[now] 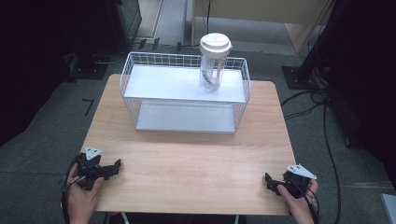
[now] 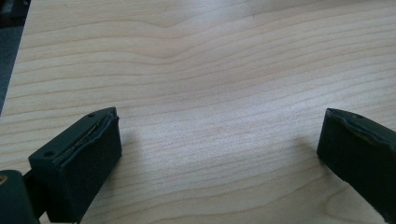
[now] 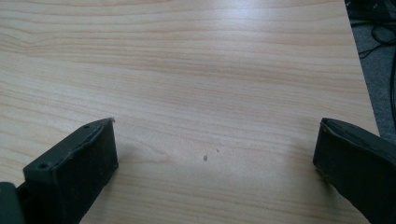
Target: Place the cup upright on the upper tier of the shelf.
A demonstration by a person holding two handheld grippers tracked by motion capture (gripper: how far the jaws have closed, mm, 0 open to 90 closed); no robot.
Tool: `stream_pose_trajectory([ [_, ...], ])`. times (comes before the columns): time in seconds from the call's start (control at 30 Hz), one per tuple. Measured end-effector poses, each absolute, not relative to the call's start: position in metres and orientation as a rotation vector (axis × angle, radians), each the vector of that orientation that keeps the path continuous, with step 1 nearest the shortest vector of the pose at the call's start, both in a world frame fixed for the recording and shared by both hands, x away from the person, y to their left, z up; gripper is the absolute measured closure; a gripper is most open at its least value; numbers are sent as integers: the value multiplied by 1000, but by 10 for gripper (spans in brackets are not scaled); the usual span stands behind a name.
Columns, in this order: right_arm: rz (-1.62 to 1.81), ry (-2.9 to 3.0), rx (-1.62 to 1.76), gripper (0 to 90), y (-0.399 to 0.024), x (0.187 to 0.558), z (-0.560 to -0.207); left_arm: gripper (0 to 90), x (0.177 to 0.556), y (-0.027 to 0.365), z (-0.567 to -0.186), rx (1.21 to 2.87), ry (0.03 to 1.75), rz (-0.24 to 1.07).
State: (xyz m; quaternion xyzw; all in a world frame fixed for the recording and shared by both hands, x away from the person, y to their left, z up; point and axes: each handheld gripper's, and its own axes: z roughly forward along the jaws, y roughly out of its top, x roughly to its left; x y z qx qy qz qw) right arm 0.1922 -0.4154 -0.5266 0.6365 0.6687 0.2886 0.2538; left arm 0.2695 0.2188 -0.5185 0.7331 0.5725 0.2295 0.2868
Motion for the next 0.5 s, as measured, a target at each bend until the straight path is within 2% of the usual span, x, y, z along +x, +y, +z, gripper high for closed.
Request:
stream_pose_trajectory([
  [0.5, 784, 1820, 1725, 0, -416, 190, -527, 0, 270, 219, -519, 1959, 1530, 612],
])
